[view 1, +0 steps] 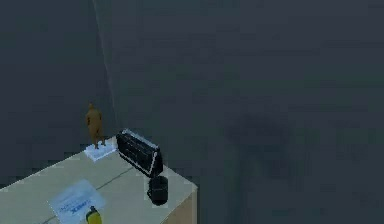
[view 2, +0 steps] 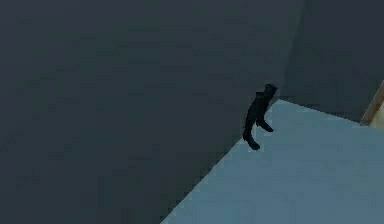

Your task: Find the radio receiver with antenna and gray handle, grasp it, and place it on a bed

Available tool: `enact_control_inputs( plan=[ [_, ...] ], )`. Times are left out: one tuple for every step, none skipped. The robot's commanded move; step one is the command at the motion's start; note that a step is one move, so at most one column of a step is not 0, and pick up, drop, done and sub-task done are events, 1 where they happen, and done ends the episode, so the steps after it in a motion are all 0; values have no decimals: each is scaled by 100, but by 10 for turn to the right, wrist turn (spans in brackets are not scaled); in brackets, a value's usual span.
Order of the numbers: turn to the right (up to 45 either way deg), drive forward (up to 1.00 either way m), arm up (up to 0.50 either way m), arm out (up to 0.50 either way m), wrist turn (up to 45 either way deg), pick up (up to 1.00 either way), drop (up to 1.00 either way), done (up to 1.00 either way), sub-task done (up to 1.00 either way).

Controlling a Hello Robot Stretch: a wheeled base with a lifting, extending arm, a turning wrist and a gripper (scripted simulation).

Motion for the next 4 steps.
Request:
enact_control_inputs(
  plan=[
    [0, 40, 0, 0, 0, 0, 0, 0, 0],
    [-450, 0, 0, 0, 0, 0, 0, 0, 0],
    [-450, 0, 0, 0, 0, 0, 0, 0, 0],
    [-240, 0, 0, 0, 0, 0, 0, 0, 0]
  ],
)
